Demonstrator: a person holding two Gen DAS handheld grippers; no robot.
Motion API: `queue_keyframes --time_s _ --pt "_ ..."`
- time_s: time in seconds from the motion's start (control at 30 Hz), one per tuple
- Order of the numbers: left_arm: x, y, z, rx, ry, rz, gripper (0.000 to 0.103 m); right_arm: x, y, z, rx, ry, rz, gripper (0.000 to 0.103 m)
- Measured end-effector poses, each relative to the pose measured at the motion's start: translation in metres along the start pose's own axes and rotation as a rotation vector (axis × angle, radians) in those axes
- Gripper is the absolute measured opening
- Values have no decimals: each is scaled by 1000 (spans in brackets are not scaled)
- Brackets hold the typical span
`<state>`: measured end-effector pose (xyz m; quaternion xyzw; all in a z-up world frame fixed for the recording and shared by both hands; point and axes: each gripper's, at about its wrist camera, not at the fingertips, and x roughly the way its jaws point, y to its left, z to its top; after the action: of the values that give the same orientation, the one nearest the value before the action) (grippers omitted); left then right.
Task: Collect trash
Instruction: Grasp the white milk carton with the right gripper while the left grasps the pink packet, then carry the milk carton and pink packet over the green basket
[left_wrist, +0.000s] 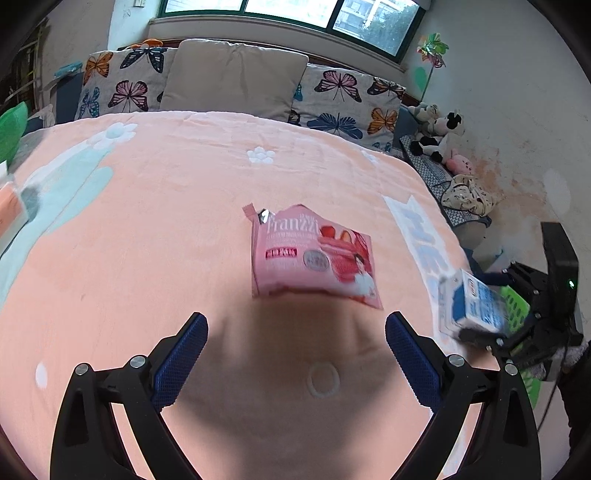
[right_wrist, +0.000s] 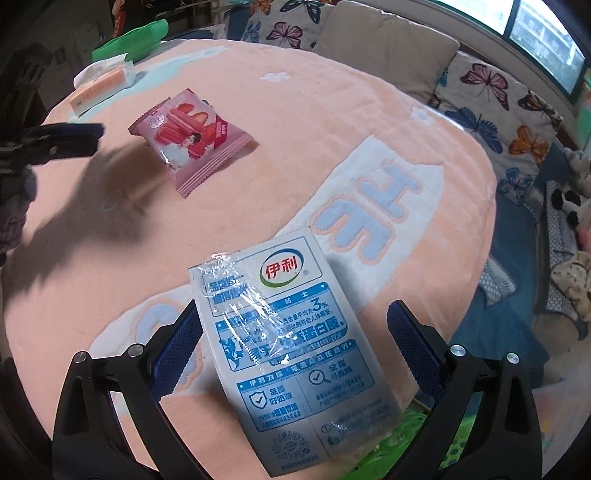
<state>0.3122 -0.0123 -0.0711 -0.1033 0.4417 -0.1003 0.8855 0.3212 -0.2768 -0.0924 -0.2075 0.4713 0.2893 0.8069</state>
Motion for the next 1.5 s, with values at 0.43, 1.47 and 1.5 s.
queue_keyframes --time_s 0.43,1.47,1.5 --pt "50 16 29 -93 53 -77 93 -15 7 -9 50 -39 0 74" --pt "-13 -13 10 12 -67 -101 15 -114 39 -63 315 -258 -43 74" --pt "-19 -16 8 20 -72 -106 15 -118 39 -65 324 -265 -52 74"
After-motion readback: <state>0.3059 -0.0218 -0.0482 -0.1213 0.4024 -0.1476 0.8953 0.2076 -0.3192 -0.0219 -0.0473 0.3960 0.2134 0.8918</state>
